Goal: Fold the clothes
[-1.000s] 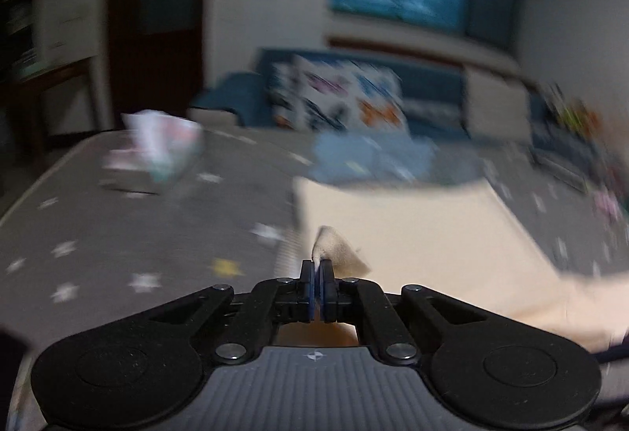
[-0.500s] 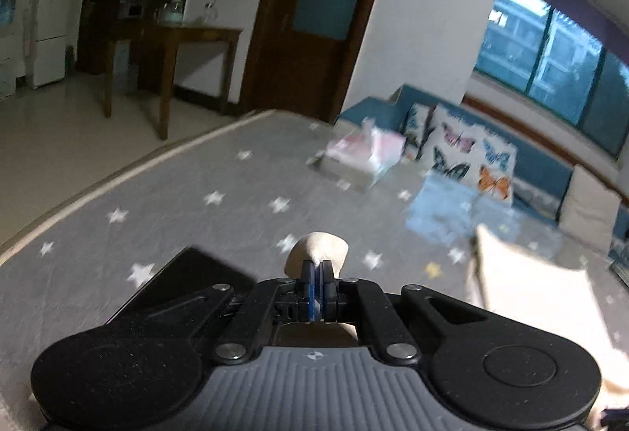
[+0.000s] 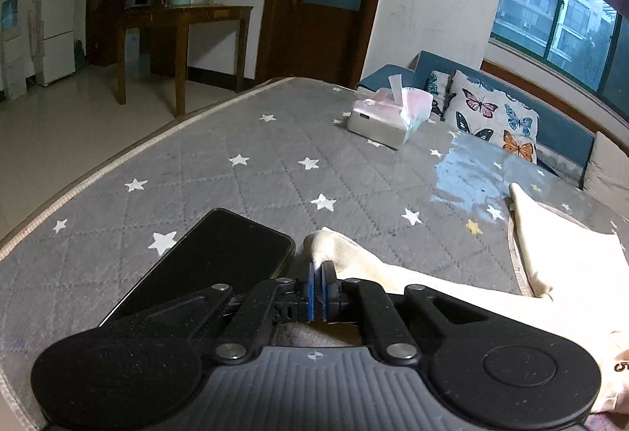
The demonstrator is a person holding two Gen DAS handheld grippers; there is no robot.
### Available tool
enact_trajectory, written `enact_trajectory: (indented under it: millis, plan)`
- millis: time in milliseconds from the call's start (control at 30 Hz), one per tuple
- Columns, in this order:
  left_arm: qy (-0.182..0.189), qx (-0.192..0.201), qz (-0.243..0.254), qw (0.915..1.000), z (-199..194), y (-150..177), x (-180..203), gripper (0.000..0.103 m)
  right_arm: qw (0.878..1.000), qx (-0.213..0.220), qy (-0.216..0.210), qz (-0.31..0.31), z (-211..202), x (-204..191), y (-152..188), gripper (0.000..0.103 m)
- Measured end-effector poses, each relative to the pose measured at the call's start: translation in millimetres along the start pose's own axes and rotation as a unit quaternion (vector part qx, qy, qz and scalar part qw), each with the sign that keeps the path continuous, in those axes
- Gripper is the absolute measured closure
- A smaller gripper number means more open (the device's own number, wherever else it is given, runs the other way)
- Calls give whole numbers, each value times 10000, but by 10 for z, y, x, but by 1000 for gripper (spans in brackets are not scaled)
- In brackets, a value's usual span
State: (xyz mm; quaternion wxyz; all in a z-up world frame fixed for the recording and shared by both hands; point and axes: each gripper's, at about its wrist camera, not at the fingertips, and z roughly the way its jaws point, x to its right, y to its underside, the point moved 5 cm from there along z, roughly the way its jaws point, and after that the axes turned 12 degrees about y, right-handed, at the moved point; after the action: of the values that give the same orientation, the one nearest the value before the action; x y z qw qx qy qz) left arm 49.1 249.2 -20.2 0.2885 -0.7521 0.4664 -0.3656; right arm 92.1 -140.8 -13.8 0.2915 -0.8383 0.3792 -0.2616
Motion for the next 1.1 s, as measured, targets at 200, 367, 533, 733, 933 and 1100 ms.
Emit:
enact_trajectory:
  millis: [200,367,533,733,933,1100]
  plan:
    - [-29,-49,30,10000,18,6,2,98,9989,102,25,-453,352,-138,-133,67]
    - [-67,-88,44,9999,47,10,-2,98,9988,60,-66,-482,498,-176,-162,99]
    - [-114,-104,80,9998,73,5,-21,98,9974,183,-196,-663,177,-146,-63,100]
    - [-200,-158,78,9996,97,13,-30,96,9962,40,-329,-801,133,-247,153,99]
    - [-461,-100,157,9988,-20,-73,-126,96,9969,-17,-581,-533,-38,-114,153,93]
    - [-340,49,340,9988,-196,-160,12,96,9991,185,-366,-97,-128,143,42,90]
